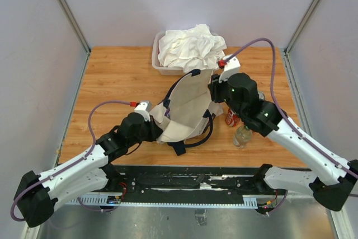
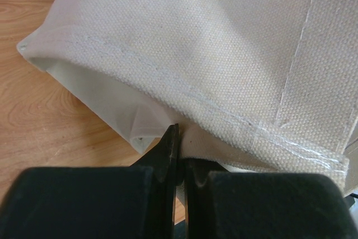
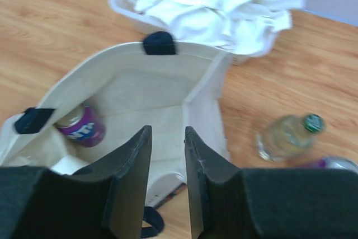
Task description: Take the beverage out of the canvas bag
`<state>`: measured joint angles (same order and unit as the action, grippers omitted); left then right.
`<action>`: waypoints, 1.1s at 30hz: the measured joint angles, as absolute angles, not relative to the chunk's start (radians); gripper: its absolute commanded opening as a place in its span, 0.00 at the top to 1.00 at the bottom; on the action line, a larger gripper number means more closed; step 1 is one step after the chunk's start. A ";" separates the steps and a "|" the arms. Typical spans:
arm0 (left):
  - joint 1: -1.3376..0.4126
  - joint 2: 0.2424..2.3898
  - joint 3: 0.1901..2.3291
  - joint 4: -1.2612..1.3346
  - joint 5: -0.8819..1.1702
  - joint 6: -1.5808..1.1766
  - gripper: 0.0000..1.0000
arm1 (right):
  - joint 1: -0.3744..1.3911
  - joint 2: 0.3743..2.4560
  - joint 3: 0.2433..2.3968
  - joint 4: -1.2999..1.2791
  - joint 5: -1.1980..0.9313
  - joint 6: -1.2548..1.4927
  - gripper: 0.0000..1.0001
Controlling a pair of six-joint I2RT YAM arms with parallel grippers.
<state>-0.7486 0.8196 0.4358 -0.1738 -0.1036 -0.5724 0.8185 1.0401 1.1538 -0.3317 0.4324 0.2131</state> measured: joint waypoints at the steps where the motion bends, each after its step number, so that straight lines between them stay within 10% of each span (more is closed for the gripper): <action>1: -0.749 0.817 0.436 -0.176 -0.107 -0.573 0.98 | 0.818 1.068 1.169 -0.319 0.383 0.212 0.72; 10: -0.749 0.803 0.446 -0.200 -0.124 -0.584 0.98 | 0.824 1.320 1.186 -0.264 0.043 0.240 0.71; 21: -0.749 0.767 0.477 -0.269 -0.146 -0.587 0.98 | 0.826 1.475 1.106 -0.108 -0.154 0.281 0.20; 33: -0.749 0.729 0.492 -0.302 -0.145 -0.586 0.99 | 0.826 1.657 1.108 0.074 -0.191 0.296 0.11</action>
